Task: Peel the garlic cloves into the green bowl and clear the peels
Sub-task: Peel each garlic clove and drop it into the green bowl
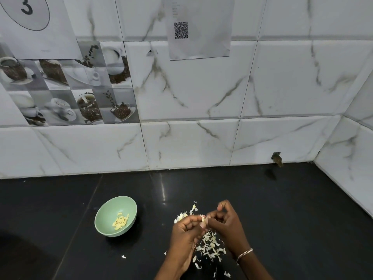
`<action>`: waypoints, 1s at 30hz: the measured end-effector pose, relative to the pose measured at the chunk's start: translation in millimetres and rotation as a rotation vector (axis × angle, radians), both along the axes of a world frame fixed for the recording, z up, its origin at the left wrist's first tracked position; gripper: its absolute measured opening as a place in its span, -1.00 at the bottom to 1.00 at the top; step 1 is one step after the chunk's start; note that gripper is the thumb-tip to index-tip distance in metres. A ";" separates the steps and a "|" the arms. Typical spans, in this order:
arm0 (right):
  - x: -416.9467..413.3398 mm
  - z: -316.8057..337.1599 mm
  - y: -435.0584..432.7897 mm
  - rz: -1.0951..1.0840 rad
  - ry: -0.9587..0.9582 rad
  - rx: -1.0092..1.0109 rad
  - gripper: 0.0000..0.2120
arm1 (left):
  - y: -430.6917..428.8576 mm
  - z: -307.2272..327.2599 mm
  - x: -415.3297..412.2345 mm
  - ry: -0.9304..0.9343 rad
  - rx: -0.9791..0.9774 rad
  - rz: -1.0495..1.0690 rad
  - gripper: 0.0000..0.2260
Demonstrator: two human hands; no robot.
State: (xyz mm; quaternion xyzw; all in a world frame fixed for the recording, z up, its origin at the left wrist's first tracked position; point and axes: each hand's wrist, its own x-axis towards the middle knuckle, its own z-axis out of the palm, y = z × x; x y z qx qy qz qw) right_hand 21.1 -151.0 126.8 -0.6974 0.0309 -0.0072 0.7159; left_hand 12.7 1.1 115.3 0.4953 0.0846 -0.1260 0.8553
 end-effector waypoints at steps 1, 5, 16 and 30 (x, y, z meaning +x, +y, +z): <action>-0.2 0.1 0.0 0.004 0.001 0.002 -0.56 | 1.4 0.7 -0.1 -0.005 -0.011 -0.010 -0.81; -1.8 0.6 1.2 0.012 -0.001 0.021 -0.56 | 6.0 6.1 -0.3 -0.012 -0.053 -0.057 -0.84; -2.2 2.7 3.2 0.057 -0.020 0.076 -0.63 | 10.4 7.5 0.0 0.018 -0.092 -0.080 -0.82; -2.8 -1.9 3.3 0.035 0.006 0.003 -0.83 | 16.0 4.3 1.0 -0.002 -0.027 -0.001 -0.75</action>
